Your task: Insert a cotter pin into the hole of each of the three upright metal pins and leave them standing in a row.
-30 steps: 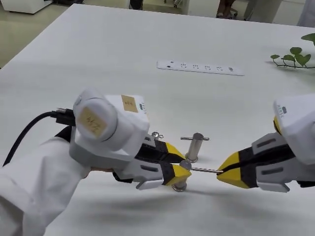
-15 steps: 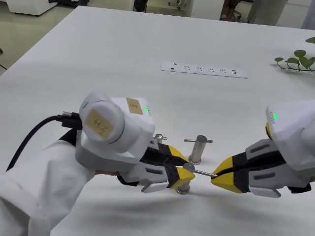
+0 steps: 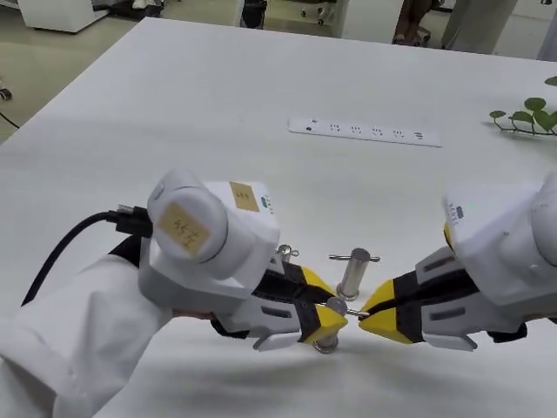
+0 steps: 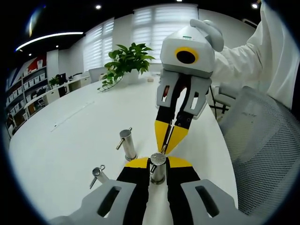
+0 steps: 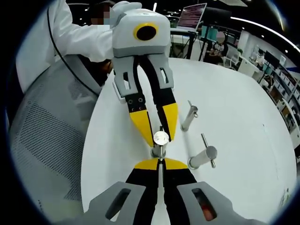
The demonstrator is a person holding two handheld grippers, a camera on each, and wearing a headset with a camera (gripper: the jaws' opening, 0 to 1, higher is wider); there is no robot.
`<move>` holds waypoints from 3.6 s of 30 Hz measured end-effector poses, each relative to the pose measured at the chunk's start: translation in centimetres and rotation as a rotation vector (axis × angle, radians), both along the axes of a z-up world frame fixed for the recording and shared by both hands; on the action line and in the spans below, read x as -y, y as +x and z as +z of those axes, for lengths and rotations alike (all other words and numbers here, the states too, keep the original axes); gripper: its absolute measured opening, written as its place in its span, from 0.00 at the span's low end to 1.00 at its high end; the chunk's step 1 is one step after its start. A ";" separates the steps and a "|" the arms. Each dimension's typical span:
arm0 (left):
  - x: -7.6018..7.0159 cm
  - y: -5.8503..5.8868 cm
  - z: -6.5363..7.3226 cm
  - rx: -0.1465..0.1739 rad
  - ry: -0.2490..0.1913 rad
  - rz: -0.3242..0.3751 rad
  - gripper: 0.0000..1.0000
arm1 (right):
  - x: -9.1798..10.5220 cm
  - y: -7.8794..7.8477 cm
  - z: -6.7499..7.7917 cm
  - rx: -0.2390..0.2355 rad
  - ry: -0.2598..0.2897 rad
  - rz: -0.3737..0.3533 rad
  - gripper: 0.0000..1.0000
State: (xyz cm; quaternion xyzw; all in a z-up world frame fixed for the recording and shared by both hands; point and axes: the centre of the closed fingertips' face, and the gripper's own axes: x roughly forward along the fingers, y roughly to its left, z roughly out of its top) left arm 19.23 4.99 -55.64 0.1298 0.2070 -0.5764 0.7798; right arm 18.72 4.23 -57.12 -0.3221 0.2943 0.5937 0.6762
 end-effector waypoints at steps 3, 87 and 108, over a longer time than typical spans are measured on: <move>0.0 0.0 0.0 0.000 0.001 -0.002 0.10 | -0.4 0.0 -0.1 0.002 0.002 0.016 0.00; -5.9 -1.7 -2.1 -0.069 0.017 0.133 0.99 | -2.2 -0.4 -0.7 -0.033 0.055 -0.008 0.08; -7.1 -1.7 -2.0 -0.112 -0.001 0.201 0.99 | 5.6 4.1 0.9 0.011 0.061 -0.110 0.08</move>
